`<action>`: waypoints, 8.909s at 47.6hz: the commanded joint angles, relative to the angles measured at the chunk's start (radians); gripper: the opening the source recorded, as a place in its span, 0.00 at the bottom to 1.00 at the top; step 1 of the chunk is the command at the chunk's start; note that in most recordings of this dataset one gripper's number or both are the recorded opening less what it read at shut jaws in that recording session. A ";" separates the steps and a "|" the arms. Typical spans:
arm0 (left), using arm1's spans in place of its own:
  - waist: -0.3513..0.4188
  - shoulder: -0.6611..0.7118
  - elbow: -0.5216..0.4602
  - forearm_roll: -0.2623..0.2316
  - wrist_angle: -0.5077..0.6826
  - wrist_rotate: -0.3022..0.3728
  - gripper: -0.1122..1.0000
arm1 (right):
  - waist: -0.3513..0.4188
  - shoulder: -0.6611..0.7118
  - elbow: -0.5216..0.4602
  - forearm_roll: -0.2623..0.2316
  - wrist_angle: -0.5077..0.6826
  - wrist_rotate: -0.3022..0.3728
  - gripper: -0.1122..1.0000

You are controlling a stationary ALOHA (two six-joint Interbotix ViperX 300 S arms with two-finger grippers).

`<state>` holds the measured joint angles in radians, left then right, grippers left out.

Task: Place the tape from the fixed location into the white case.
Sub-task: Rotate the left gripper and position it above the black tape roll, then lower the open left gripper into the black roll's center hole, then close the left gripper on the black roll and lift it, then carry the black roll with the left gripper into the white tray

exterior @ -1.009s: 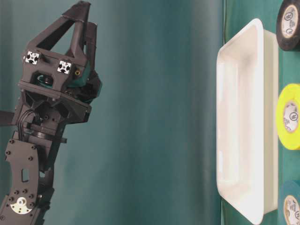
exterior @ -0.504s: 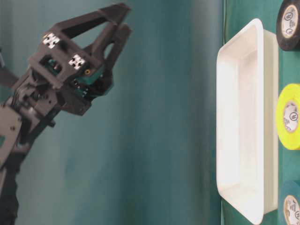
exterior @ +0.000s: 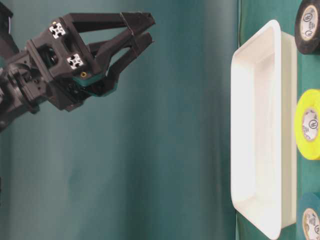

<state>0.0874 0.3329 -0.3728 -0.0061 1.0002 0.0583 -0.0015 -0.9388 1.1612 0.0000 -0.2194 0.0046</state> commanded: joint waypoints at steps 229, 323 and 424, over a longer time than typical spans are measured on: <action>-0.064 0.196 0.207 0.017 -0.264 0.561 0.99 | -0.037 0.040 -0.017 -0.002 0.011 -0.002 0.10; -0.071 0.107 0.178 0.011 -0.252 0.569 0.29 | -0.037 0.049 -0.015 -0.002 0.005 0.000 0.10; -0.095 -0.052 -0.170 0.015 0.135 0.566 0.29 | -0.037 0.046 -0.017 -0.002 0.008 -0.002 0.10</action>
<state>-0.0046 0.3390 -0.5231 0.0077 1.1397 0.6259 -0.0368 -0.8958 1.1612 0.0000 -0.2056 0.0031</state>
